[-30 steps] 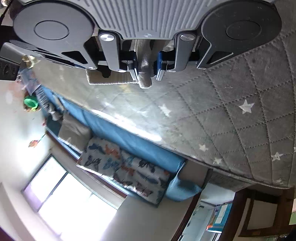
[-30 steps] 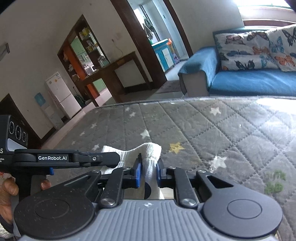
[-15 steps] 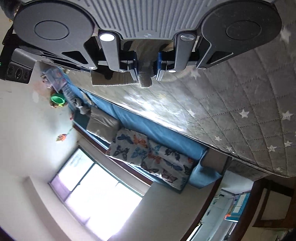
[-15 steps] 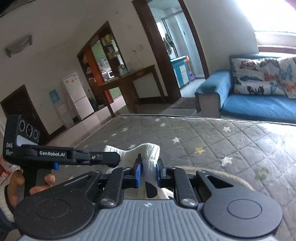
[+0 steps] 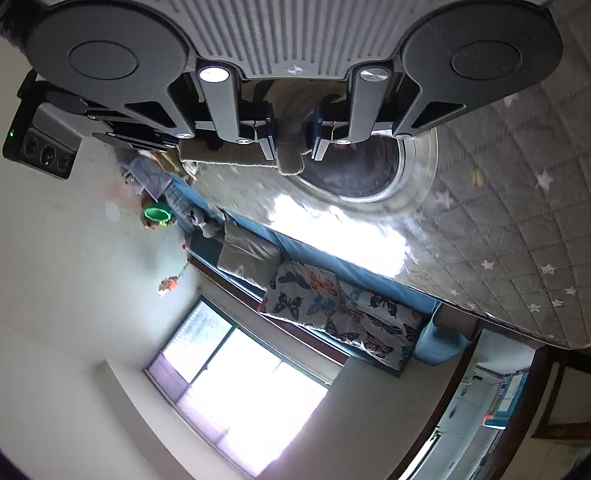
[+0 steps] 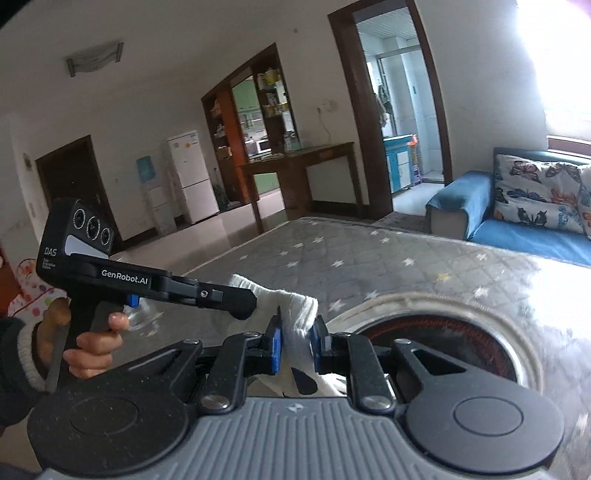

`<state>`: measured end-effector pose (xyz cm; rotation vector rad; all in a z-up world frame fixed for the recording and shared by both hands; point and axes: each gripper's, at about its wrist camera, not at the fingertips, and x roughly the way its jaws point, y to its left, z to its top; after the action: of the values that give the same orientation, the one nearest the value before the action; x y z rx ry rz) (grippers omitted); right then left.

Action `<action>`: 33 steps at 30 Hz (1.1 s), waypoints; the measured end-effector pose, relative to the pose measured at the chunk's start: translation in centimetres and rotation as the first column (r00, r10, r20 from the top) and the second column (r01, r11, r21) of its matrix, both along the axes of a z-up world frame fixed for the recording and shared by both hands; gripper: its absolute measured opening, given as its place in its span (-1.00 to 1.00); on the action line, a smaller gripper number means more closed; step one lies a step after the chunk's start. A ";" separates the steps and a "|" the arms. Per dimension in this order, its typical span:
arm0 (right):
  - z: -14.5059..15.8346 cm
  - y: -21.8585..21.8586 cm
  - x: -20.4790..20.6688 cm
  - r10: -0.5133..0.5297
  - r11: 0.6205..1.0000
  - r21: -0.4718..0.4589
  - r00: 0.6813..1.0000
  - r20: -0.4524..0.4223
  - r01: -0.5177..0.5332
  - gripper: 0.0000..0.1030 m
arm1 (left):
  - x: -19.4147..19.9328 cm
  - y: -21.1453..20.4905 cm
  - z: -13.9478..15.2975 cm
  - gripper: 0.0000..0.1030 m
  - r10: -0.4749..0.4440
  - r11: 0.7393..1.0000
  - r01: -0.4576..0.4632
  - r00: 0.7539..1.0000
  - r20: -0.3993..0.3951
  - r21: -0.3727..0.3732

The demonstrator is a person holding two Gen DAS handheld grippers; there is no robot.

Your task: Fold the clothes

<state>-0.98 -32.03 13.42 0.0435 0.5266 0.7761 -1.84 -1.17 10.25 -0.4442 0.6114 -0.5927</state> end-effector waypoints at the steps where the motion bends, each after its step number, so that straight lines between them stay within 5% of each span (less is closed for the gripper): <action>1: -0.1 0.0 -0.8 0.002 1.000 -0.003 1.000 0.000 -0.002 -0.72 | -0.6 0.0 -0.1 -0.59 -0.006 1.000 0.006 1.000 -0.001 -0.005; 18: -2.0 -1.3 -12.1 0.082 0.996 -0.040 0.997 0.016 -0.081 -0.70 | -12.2 -0.7 -1.7 -0.58 -0.155 0.987 0.151 0.984 0.084 0.054; 33: -4.4 -2.5 -16.7 0.118 0.988 -0.087 0.990 -0.078 -0.124 -0.61 | -16.2 -1.1 -4.0 -0.55 -0.310 0.943 0.295 0.946 0.092 0.153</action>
<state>-17.65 -34.53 8.98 -0.0462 0.6378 0.8705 -18.05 -2.30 6.25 -0.1845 0.6108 -0.8583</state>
